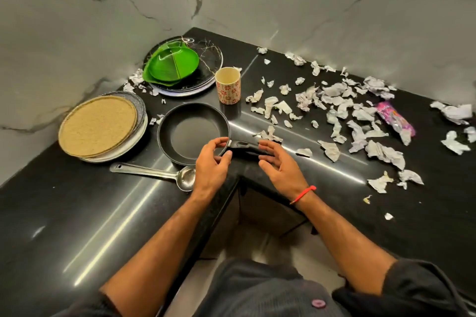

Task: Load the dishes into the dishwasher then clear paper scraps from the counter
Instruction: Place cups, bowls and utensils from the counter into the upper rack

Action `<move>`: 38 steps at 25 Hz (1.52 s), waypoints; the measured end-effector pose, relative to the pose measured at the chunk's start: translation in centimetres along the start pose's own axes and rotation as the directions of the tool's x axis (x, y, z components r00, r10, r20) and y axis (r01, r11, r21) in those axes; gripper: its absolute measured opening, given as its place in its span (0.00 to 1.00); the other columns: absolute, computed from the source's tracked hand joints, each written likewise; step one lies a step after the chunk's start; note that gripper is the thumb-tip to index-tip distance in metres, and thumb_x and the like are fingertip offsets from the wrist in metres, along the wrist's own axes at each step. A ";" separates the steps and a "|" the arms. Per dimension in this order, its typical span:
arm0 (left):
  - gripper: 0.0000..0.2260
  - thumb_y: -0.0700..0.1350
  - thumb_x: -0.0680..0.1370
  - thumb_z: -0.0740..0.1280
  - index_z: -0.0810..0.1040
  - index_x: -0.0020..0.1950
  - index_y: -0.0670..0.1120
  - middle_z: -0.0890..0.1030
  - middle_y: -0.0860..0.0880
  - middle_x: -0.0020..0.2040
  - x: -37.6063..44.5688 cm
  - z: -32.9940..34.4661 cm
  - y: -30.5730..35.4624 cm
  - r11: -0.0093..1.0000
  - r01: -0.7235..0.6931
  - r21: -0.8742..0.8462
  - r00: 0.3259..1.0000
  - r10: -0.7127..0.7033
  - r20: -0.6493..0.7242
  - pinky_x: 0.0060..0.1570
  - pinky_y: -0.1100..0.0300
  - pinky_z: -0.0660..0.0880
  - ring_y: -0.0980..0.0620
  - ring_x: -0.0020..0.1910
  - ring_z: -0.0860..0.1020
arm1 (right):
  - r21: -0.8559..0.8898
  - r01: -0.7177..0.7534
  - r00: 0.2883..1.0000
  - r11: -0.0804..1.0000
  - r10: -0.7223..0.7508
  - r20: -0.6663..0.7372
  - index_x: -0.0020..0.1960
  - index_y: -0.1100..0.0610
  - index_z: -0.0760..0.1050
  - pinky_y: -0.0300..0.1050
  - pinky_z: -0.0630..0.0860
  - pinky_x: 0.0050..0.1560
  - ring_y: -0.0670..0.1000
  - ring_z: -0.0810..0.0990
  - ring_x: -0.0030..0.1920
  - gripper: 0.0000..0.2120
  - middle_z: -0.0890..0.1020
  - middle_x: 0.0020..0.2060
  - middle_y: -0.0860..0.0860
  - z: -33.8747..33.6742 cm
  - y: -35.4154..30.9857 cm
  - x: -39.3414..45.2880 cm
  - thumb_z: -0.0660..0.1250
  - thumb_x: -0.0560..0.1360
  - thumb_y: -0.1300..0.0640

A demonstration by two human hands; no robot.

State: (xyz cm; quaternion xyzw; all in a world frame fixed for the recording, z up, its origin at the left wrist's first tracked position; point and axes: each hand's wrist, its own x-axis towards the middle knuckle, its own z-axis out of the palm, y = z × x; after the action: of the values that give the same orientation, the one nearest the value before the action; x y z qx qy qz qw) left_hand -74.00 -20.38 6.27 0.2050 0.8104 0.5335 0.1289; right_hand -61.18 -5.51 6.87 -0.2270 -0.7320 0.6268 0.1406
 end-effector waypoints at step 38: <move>0.31 0.70 0.77 0.59 0.80 0.54 0.42 0.81 0.42 0.42 1.1 16.1 16.1 0.811 0.582 0.057 0.249 -0.244 0.937 0.35 0.54 0.81 0.46 0.36 0.79 | -0.388 0.095 0.803 0.917 -0.301 -0.514 0.79 0.58 0.51 0.57 0.60 0.75 0.51 0.57 0.77 0.47 0.57 0.77 0.50 -11.5 -3.0 -9.4 0.77 0.70 0.57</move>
State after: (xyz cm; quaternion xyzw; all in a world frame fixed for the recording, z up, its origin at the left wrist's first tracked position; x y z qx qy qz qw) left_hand -64.95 -1.19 14.63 0.2176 0.5300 0.3902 0.7208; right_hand -47.96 -0.78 12.60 -0.3439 -0.7749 0.3756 0.3744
